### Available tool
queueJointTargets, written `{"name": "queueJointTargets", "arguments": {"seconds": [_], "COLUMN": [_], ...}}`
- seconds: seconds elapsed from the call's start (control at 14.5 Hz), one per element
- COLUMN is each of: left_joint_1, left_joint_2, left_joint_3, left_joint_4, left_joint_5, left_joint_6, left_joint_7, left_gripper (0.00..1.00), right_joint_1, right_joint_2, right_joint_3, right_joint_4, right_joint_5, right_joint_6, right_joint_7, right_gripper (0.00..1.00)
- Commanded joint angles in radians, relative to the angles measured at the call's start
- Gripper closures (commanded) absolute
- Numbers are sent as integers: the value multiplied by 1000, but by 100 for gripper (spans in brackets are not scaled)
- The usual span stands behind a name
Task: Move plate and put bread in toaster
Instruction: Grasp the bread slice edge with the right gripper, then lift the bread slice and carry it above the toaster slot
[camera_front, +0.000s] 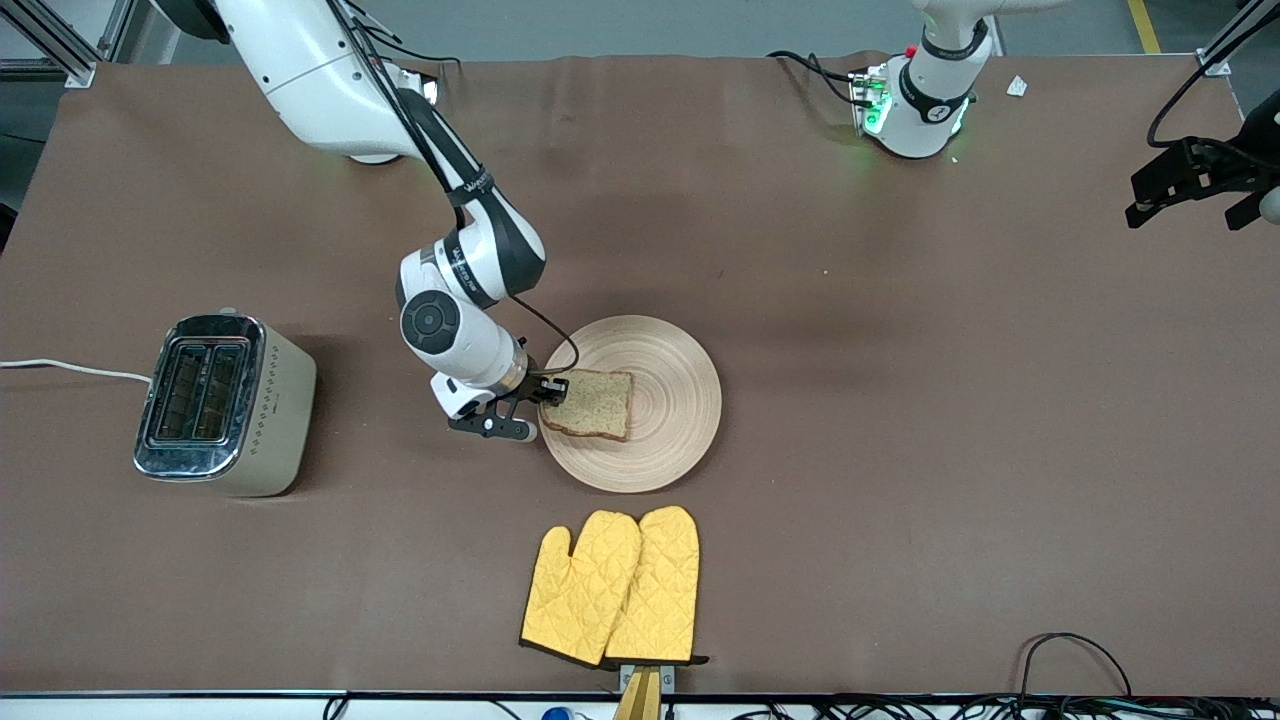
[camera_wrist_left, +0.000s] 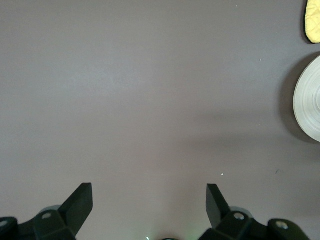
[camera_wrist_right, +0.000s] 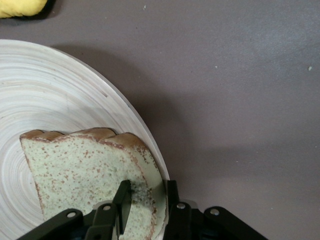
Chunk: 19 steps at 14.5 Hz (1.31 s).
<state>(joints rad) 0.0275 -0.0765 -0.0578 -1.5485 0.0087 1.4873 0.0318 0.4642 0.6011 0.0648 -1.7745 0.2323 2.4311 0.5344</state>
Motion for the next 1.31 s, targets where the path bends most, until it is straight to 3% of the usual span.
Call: {"name": "queueJointTargets", "arguments": {"seconds": [0.0, 0.69, 1.1, 1.24], "left_joint_1": [-3, -1, -1, -1], "left_joint_2": [-2, 18, 18, 18], "left_joint_3": [6, 6, 6, 6], "left_joint_4": [4, 30, 30, 30], "left_joint_5": [-6, -7, -10, -9], "left_joint_6": [4, 5, 8, 16], "left_joint_7": [0, 2, 2, 2], "left_gripper": [0, 0, 0, 0], "right_joint_1": [11, 13, -6, -9], "right_joint_2": [9, -1, -61, -102], "right_joint_3": [-7, -10, -30, -63], "right_joint_4": [6, 21, 210, 228], "right_joint_5": [-21, -22, -22, -25], "right_joint_6": [8, -38, -384, -449], "right_joint_7": [22, 27, 76, 72], "right_gripper": [73, 99, 99, 99]}}
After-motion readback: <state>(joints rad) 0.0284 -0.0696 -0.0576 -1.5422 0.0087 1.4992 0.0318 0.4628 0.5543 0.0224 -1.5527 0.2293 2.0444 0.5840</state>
